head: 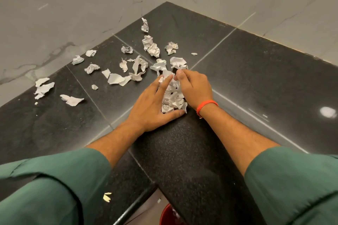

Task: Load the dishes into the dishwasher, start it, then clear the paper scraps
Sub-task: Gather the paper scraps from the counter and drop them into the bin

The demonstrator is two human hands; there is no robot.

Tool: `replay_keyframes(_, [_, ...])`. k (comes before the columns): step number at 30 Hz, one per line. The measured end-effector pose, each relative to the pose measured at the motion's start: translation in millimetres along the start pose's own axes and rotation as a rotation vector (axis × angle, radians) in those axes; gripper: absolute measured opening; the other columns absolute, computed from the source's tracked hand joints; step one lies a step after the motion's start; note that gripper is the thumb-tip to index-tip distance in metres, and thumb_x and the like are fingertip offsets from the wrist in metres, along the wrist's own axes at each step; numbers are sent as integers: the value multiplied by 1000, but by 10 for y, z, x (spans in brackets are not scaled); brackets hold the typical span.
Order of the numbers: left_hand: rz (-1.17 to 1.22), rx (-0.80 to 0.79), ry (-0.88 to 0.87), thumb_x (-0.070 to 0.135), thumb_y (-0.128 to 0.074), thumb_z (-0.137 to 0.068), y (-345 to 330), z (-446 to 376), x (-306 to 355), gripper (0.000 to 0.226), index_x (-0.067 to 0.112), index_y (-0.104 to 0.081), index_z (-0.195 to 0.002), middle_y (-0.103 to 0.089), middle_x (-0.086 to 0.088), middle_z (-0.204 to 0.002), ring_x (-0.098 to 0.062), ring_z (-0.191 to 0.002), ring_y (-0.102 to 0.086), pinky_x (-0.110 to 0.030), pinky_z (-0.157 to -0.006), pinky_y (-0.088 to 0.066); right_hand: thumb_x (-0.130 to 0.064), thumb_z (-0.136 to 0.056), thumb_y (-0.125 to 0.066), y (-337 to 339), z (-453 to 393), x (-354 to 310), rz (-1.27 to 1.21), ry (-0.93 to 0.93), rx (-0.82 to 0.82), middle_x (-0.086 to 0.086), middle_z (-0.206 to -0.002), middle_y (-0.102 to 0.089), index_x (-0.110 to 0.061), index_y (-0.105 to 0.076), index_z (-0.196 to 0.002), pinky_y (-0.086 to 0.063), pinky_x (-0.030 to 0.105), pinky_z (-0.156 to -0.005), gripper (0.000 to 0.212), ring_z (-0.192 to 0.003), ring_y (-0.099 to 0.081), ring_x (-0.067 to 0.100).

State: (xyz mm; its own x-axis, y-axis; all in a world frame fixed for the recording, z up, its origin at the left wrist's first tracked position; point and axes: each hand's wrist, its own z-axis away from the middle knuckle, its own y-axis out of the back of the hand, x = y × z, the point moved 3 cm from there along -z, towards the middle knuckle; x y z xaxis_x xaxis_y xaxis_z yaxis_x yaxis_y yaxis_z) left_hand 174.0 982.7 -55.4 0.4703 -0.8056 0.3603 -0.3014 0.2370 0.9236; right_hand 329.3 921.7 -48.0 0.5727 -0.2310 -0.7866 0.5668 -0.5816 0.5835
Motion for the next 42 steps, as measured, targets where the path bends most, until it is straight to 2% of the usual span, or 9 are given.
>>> replay_keyframes(7, [12,11,13,77,-54,-81,-31,36,-12,103,23,-17,-160,-23,-3,-166,-16,-154,-18,-35,-121,-28,-42,-99,-39,-55,312,-37,-65,61,-90,-6,-84,-67,-24,-68,-92,-50,40,-77,35,-83,-60,14])
replay_keyframes(12, [120,105,15,57,-49,-88,-6,177,215,67,22,-40,-144,-50,1,-141,-17,-128,-50,-43,-100,-48,-30,-100,-44,-61,570,-106,-109,96,-60,-5,-112,-70,-24,-68,-116,-47,36,-96,30,-108,-60,13])
replay_keyframes(17, [398,232,307,51,-52,-84,-82,353,536,60,27,-47,-139,-65,7,-127,-15,-112,-62,-38,-93,-51,-23,-101,-45,-24,723,-170,-308,-154,123,6,-141,-57,-10,-67,-126,-31,32,-116,36,-136,-46,15])
replay_keyframes(20, [714,430,427,45,-49,-90,-109,427,844,36,31,-59,-121,-72,8,-102,-13,-93,-67,-39,-84,-55,-27,-96,-48,4,854,-242,-591,-394,214,-3,-116,-72,-18,-76,-108,-48,37,-103,32,-112,-64,10])
replay_keyframes(24, [1344,584,575,38,-51,-95,-237,451,1099,24,26,-63,-112,-73,1,-102,-15,-92,-70,-38,-85,-57,-6,-95,-57,73,1042,-300,-1043,-522,272,-1,-80,-70,1,-73,-109,-52,17,-63,22,-65,-66,1])
replay_keyframes(27, [1747,629,675,25,-51,-101,-329,530,1056,22,14,-65,-114,-69,-7,-99,-19,-90,-67,-35,-82,-55,-6,-92,-62,32,1267,-340,-1286,-566,269,10,-83,-73,1,-72,-106,-56,26,-65,19,-74,-70,17])
replay_keyframes(30, [1933,582,655,30,-57,-97,-395,691,1016,25,13,-68,-113,-69,-10,-100,-23,-92,-67,-38,-86,-54,-7,-94,-60,-46,1486,-347,-1273,-546,288,21,-99,-74,1,-72,-108,-58,37,-79,20,-88,-71,30])
replay_keyframes(37, [2099,529,642,27,-64,-93,-396,1085,1077,30,10,-64,-117,-67,-11,-101,-23,-91,-66,-37,-85,-54,-6,-96,-56,-69,1909,-455,-1282,-519,314,27,-110,-70,6,-69,-112,-57,50,-92,24,-105,-68,42])
replay_keyframes(42, [2076,506,641,29,-59,-96,-404,1582,1193,32,9,-65,-121,-66,-13,-111,-26,-103,-64,-42,-98,-51,-4,-95,-56,-65,2390,-610,-1302,-543,295,24,-109,-71,4,-69,-113,-59,39,-84,24,-99,-71,34])
